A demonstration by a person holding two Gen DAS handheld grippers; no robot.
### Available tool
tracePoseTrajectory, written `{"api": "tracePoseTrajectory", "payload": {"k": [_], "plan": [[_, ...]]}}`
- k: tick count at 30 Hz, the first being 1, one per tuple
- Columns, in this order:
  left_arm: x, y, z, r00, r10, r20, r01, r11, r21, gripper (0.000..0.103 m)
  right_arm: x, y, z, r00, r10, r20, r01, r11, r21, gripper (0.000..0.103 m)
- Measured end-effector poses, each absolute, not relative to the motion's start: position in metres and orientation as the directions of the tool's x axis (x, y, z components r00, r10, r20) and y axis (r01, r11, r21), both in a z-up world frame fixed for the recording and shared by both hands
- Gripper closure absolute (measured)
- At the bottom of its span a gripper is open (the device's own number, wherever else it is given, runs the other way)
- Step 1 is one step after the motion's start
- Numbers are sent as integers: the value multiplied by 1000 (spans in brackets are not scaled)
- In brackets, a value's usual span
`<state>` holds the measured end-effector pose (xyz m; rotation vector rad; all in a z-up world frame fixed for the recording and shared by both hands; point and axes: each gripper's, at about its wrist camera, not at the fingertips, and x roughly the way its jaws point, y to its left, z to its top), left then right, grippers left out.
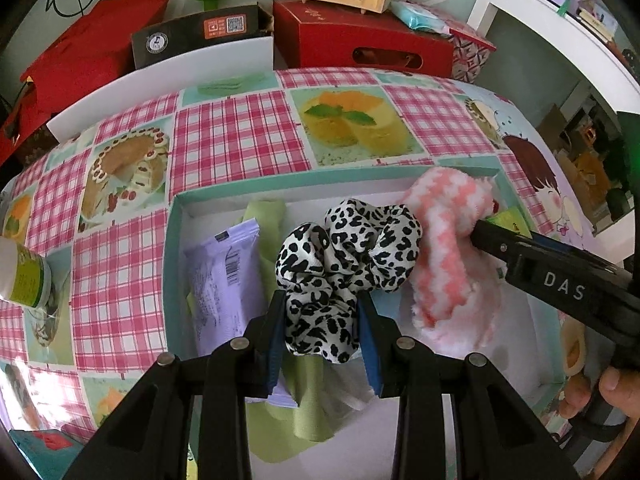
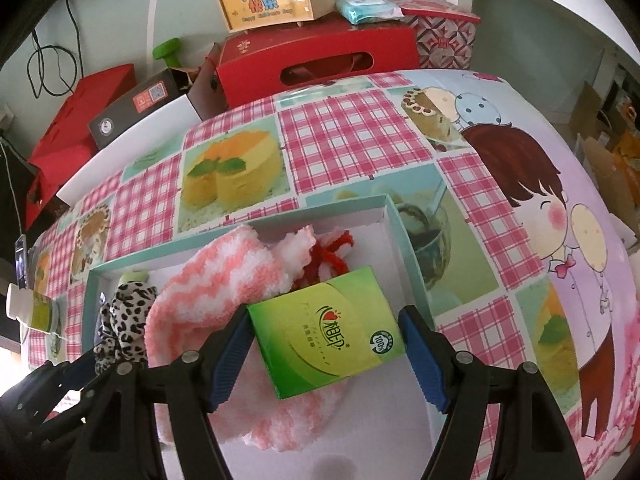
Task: Organize soft objects
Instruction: 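Carry the scrunchie over the tray with the left gripper while the right gripper carries the tissue pack there, then release the scrunchie into the tray while the right gripper releases the green tissue pack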
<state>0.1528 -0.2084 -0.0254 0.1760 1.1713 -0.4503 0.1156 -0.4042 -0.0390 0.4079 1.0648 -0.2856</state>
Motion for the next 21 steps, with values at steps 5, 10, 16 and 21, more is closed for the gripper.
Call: {"api": "tracePoseTrajectory", "payload": {"k": [5, 10, 16, 21], "plan": [[153, -212, -32, 299, -235, -925, 431, 898, -89, 68, 117, -404, -41, 451, -31, -892, 420, 889, 182, 27], [153, -212, -29, 297, -227, -928, 428, 900, -83, 64, 118, -404, -40, 446, -34, -894, 424, 888, 177, 27], [150, -210, -17, 307, -236, -922, 429, 899, -87, 56, 117, -406, -39, 438, -41, -898, 427, 889, 167, 26], [148, -208, -6, 321, -240, -916, 429, 899, -85, 56, 115, -407, -37, 434, -53, -899, 429, 890, 155, 25]]}}
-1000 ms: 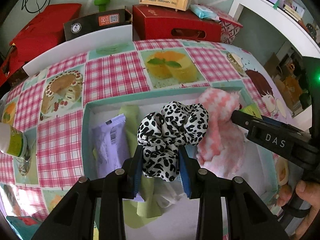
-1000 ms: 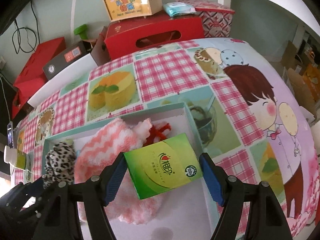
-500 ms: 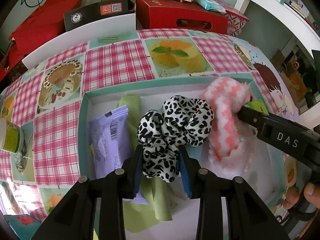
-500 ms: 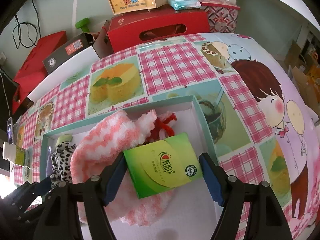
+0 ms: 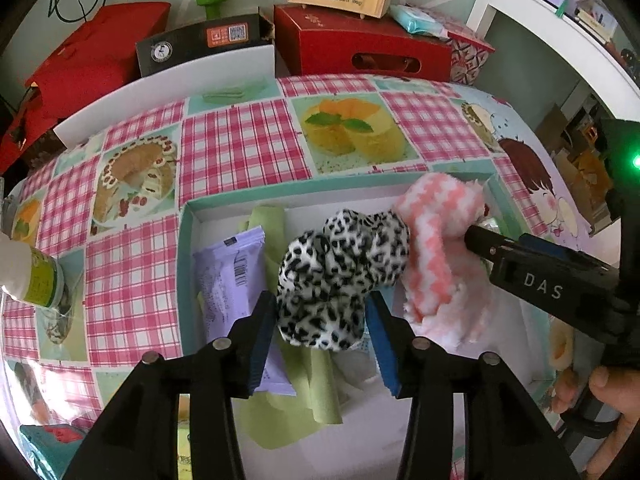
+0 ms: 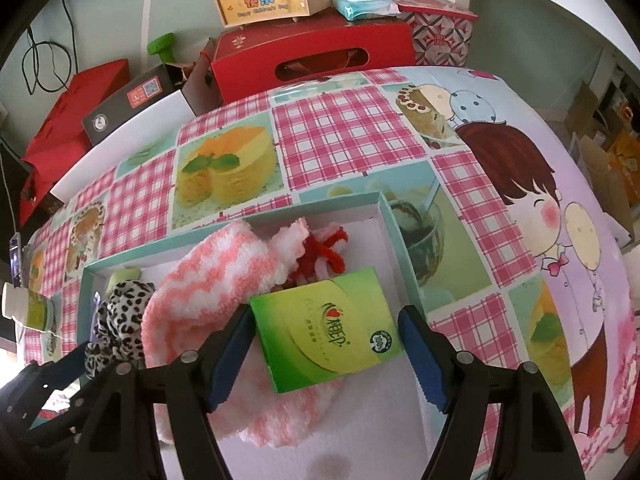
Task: Organize soft objects
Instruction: 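Release the scrunchie into the tray while the right gripper releases the green tissue pack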
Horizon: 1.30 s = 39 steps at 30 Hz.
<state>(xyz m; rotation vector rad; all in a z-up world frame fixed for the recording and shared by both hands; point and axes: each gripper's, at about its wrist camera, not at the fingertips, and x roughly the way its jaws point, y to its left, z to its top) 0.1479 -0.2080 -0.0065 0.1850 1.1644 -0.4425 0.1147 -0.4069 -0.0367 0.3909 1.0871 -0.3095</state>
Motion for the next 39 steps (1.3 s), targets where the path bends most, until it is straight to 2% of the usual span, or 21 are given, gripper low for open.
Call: {"api": "tracePoseTrajectory", "payload": {"k": [12, 22, 23, 24, 26, 31, 34, 39], "plan": [[154, -182, 20, 381, -258, -888, 370, 923, -109, 55, 105, -411, -16, 466, -92, -880, 439, 888, 139, 23], [182, -126, 14, 402, -199, -894, 180, 974, -136, 54, 107, -391, 9, 514, -108, -851, 398, 909, 125, 22], [184, -120, 13, 402, -194, -895, 161, 977, -139, 53, 108, -386, 10, 517, -104, -850, 387, 914, 123, 22], [187, -112, 12, 403, -186, -896, 137, 980, -142, 38, 110, -382, 10, 518, -100, -849, 376, 919, 121, 21], [190, -101, 11, 413, -172, -894, 104, 985, -141, 22, 114, -372, 11, 521, -89, -849, 350, 929, 118, 19], [195, -79, 9, 431, -158, -888, 42, 987, -155, 20, 121, -348, 11, 525, -70, -848, 298, 949, 106, 15], [196, -69, 7, 437, -143, -888, 14, 988, -152, 12, 124, -335, 12, 535, -81, -841, 275, 958, 82, 0], [199, -55, 2, 438, -126, -890, -37, 987, -158, 10, 126, -327, 12, 536, -85, -840, 258, 964, 67, 0]]}}
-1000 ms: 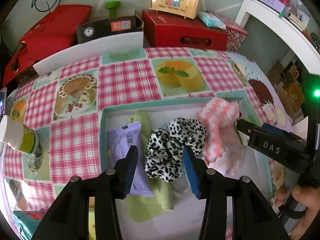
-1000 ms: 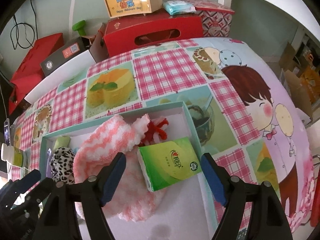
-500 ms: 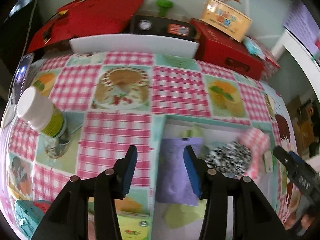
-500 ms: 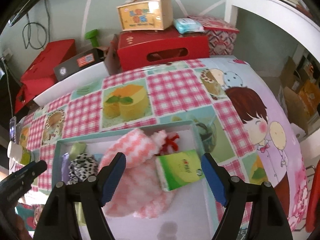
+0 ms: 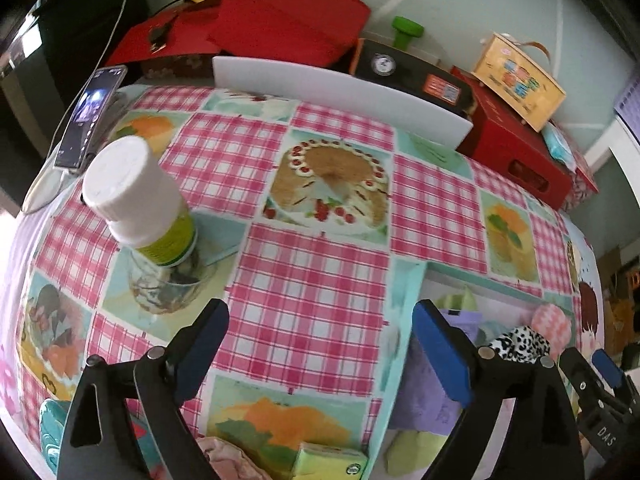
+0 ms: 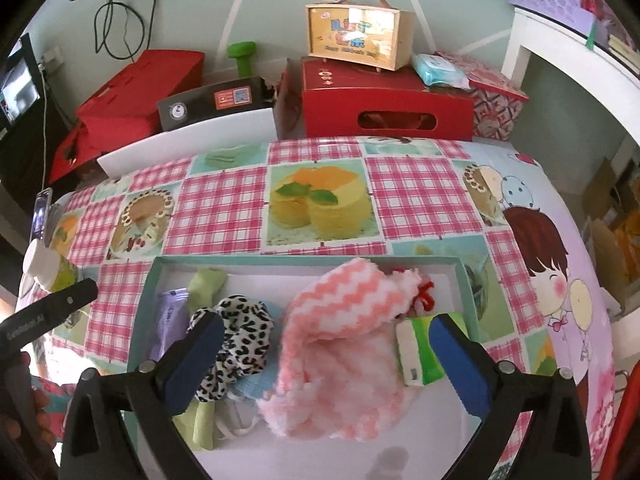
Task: Organize soft objects
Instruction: 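Release the scrunchie into the tray while the right gripper releases the green tissue pack, then move the left gripper to the pink floral cloth and grasp it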
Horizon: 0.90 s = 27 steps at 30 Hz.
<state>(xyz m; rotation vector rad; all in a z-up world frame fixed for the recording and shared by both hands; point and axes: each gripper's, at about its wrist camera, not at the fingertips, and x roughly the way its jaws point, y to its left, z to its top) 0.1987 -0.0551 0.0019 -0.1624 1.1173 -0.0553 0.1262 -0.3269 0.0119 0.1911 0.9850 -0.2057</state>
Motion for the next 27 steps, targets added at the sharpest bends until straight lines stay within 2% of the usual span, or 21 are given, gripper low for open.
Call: {"api": "tracePoseTrajectory", "payload": {"k": [7, 16, 27], "plan": [[200, -48, 2, 447, -131, -885, -57, 983, -174, 10, 127, -324, 11, 534, -90, -841, 255, 965, 59, 0], [183, -52, 7, 469, -224, -855, -20, 965, -263, 9, 122, -312, 17, 548, -79, -833, 219, 974, 52, 0], [154, -55, 24, 499, -252, -829, 39, 962, -269, 9, 105, -296, 29, 584, -49, -810, 177, 982, 69, 0]]}}
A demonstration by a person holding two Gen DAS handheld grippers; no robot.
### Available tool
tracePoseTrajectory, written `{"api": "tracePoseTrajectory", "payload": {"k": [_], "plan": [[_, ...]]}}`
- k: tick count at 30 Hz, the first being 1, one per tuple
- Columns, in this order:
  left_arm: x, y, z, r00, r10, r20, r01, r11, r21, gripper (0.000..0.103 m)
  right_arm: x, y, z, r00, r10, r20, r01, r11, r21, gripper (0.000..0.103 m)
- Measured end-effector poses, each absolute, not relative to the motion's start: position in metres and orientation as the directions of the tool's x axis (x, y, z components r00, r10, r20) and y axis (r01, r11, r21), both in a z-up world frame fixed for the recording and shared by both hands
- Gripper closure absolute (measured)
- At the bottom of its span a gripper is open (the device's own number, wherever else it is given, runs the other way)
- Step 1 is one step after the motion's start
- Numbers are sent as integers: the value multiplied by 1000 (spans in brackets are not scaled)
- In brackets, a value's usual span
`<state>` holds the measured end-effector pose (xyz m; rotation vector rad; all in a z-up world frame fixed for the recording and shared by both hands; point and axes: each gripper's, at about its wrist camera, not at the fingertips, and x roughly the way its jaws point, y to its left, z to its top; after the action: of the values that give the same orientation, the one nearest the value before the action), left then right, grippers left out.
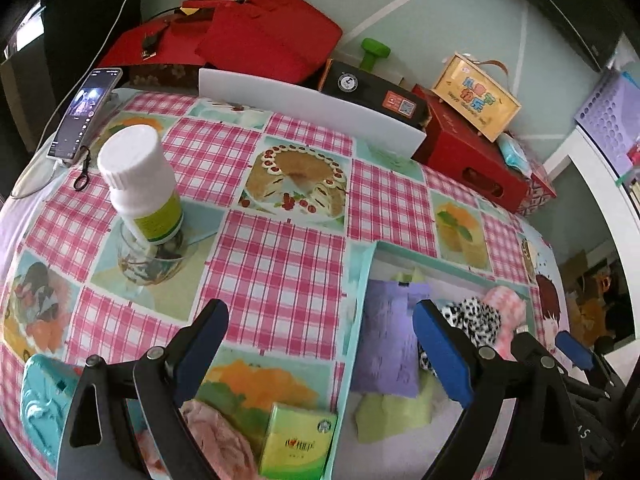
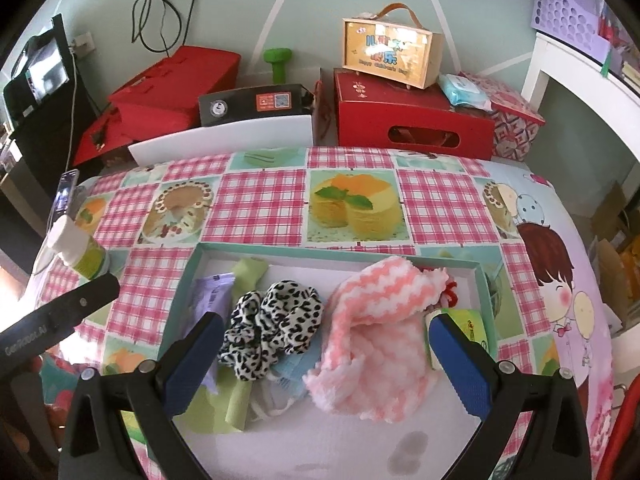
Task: Organize soft objects
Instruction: 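Move the left gripper to the pink floral cloth and grasp it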
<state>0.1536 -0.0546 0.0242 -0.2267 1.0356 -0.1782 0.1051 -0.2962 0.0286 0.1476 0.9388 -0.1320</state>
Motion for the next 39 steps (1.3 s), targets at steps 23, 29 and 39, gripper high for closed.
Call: {"api": "tracePoseTrajectory", "payload": {"k": [23, 29, 39], "plan": [[83, -38, 3, 439, -257, -861, -26, 954, -299, 10, 49, -265, 17, 583, 3, -812, 111, 990, 83, 0], [64, -24, 0, 450, -243, -859, -67, 950, -304, 10, 32, -254, 11, 577, 18, -817, 82, 993, 80, 0], [45, -1, -12, 448, -187, -874, -157, 946, -282, 13, 22, -242, 2, 561, 35, -827, 48, 996, 75, 0]]}}
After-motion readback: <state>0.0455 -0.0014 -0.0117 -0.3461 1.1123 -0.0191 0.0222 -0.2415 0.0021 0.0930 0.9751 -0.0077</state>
